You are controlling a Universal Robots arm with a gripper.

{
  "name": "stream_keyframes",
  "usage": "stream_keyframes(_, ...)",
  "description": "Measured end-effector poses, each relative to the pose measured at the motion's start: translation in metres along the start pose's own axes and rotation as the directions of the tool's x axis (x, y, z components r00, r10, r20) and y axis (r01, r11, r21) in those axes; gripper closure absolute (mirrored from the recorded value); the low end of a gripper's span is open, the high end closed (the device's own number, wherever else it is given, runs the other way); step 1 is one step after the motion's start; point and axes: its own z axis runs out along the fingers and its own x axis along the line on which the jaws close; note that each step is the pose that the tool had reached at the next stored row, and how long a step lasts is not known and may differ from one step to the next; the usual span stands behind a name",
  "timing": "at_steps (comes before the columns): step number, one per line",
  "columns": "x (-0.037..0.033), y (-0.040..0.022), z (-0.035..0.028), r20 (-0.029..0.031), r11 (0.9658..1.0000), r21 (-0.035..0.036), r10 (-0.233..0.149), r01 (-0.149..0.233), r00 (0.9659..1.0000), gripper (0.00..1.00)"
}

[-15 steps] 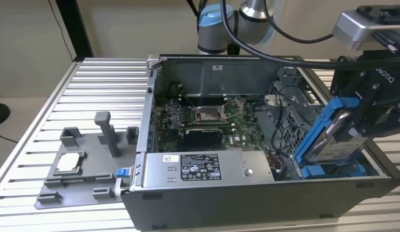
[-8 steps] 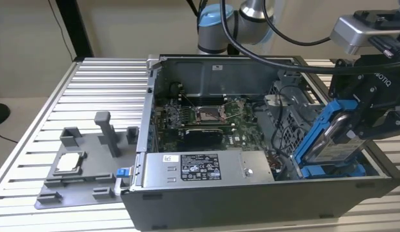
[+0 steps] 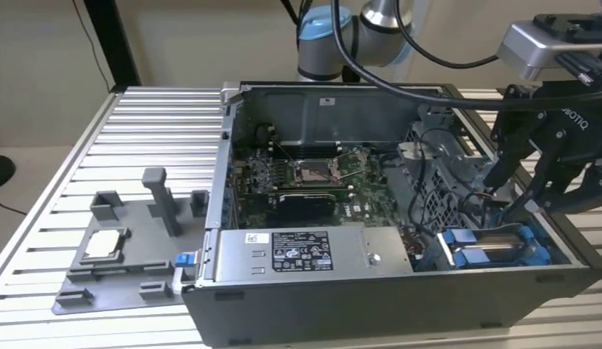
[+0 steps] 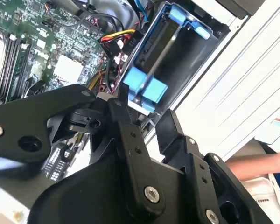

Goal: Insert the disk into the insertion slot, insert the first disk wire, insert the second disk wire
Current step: 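Insert the disk into the insertion slot, then insert the first disk wire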

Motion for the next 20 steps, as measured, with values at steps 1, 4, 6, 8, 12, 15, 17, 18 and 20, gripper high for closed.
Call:
stream_keyframes(1,0.0000,0.0000,0.0000,0.0000,1.0000,-0.0012,0.000,0.000,1.0000,0.00)
stream_keyframes(4,0.0000,0.0000,0.0001,0.0001,1.0000,-0.0046,0.000,0.000,1.0000,0.00)
stream_keyframes(6,0.0000,0.0000,0.0000,-0.0001,1.0000,-0.0069,0.000,0.000,1.0000,0.00)
stream_keyframes(8,0.0000,0.0000,0.0002,-0.0002,1.0000,-0.0076,0.001,-0.001,1.0000,0.00)
stream_keyframes(12,0.0000,-0.0015,0.0023,0.0230,1.0000,-0.0057,0.002,-0.002,0.9997,0.00)
stream_keyframes(15,0.0000,-0.0081,0.0036,0.0429,1.0000,-0.0048,0.005,-0.004,0.9991,0.00)
stream_keyframes(17,0.0000,-0.0137,0.0054,0.0498,1.0000,-0.0045,0.007,-0.007,0.9987,0.00)
stream_keyframes(18,-0.0001,-0.0158,0.0063,0.0524,1.0000,-0.0043,0.008,-0.008,0.9986,0.00)
stream_keyframes(20,0.0000,-0.0188,0.0085,0.0562,0.9999,-0.0039,0.016,-0.016,0.9983,0.00)
